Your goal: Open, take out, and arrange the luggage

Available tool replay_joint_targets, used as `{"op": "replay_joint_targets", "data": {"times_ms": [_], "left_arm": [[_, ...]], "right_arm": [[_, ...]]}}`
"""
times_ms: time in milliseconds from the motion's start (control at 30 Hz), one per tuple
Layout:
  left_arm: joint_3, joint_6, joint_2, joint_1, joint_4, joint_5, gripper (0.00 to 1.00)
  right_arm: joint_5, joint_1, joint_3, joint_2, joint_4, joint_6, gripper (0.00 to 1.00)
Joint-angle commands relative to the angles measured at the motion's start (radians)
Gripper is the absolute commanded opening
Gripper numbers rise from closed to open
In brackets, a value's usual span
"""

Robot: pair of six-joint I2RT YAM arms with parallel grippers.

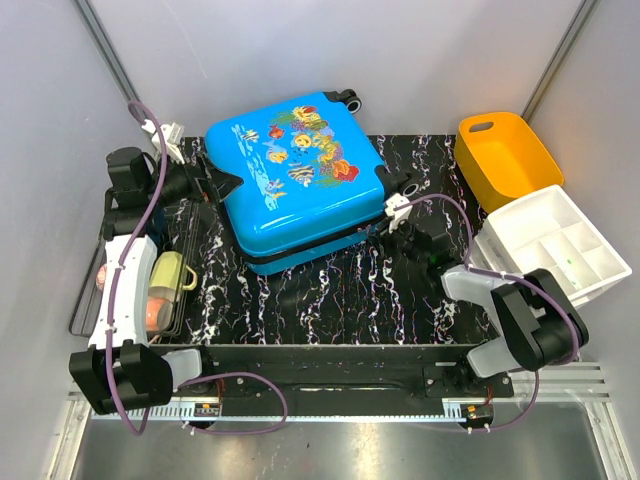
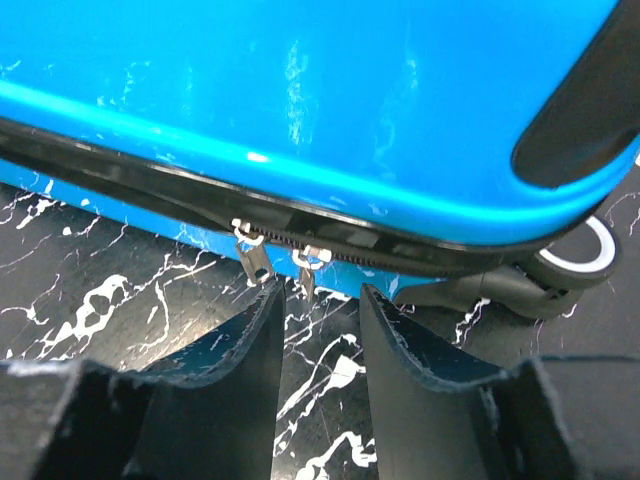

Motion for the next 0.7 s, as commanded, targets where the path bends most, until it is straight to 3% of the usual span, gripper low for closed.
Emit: {"op": "replay_joint_targets", "data": {"times_ms": [0, 133, 367, 433, 567, 667], "left_arm": [[-0.013, -0.013, -0.001, 0.004, 0.070, 0.032, 0.94], [-0.029, -0.013, -0.008, 0.004, 0.073, 0.023, 0.93], [-0.069, -0.022, -0.028, 0.009, 0.073, -0.003, 0.92], [-0.075, -0.031, -0.030, 0.015, 0.076, -0.005, 0.92], [-0.098, -0.076, -0.025, 0.035, 0.099, -0.005, 0.91], [-0.109, -0.085, -0.027, 0.042, 0.107, -0.005, 0.91]], "right_arm": [[-0.013, 0.002, 0.076, 0.042, 0.106, -0.003, 0.44], [-0.025, 0.002, 0.093, 0.068, 0.130, 0.011, 0.43], [-0.033, 0.004, 0.108, 0.107, 0.143, 0.025, 0.34], [-0.019, 0.005, 0.103, 0.104, 0.138, 0.028, 0.27], [0.027, 0.005, 0.085, 0.079, 0.126, 0.022, 0.01], [0.039, 0.005, 0.057, 0.045, 0.121, 0.020, 0.00]]}}
